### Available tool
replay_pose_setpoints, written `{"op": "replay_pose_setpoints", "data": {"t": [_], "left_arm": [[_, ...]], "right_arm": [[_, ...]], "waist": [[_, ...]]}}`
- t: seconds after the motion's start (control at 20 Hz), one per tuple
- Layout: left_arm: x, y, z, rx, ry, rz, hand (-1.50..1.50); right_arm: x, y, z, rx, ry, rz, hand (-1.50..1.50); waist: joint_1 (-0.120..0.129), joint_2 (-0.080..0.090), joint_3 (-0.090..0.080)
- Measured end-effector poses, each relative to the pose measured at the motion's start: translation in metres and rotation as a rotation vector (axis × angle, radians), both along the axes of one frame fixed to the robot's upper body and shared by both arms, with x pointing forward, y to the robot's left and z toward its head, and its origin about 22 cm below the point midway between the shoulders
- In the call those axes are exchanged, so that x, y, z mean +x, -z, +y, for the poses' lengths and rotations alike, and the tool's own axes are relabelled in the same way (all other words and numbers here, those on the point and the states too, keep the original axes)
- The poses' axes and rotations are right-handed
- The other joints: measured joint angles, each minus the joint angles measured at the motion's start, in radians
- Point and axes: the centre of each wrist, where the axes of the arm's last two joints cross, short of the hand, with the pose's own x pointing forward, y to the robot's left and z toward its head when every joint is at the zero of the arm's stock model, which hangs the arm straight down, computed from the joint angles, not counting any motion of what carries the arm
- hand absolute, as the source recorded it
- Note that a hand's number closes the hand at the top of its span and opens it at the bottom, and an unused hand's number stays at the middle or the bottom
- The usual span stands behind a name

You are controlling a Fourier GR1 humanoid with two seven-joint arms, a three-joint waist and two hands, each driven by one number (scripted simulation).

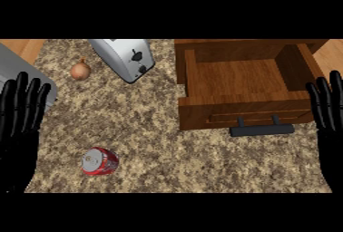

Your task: Pick up the can, place it into the drawer and close the drawer

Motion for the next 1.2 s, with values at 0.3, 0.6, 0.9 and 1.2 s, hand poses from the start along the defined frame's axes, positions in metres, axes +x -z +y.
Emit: {"op": "replay_pose_setpoints", "data": {"t": [0.3, 0.6, 0.9, 1.2], "left_arm": [[-0.004, -0.001, -0.022, -0.01, 0.507, -0.014, -1.5], [-0.02, 0.017, 0.002, 0.137, 0.762, 0.258, -1.5], [-0.029, 0.008, 0.044, 0.169, 0.833, 0.332, -1.5], [-0.035, 0.006, 0.064, 0.143, 0.837, 0.382, -1.5]], "right_arm": [[0.003, 0.001, 0.003, 0.004, 0.009, -0.024, -1.5], [-0.002, 0.02, -0.006, 0.013, 0.1, 0.22, -1.5], [-0.011, 0.022, -0.018, 0.01, 0.123, 0.284, -1.5], [-0.026, 0.033, -0.022, 0.012, 0.126, 0.301, -1.5]], "waist": [[0.027, -0.023, -0.016], [0.046, -0.026, -0.018], [0.052, -0.028, -0.018], [0.051, -0.029, -0.018]]}}
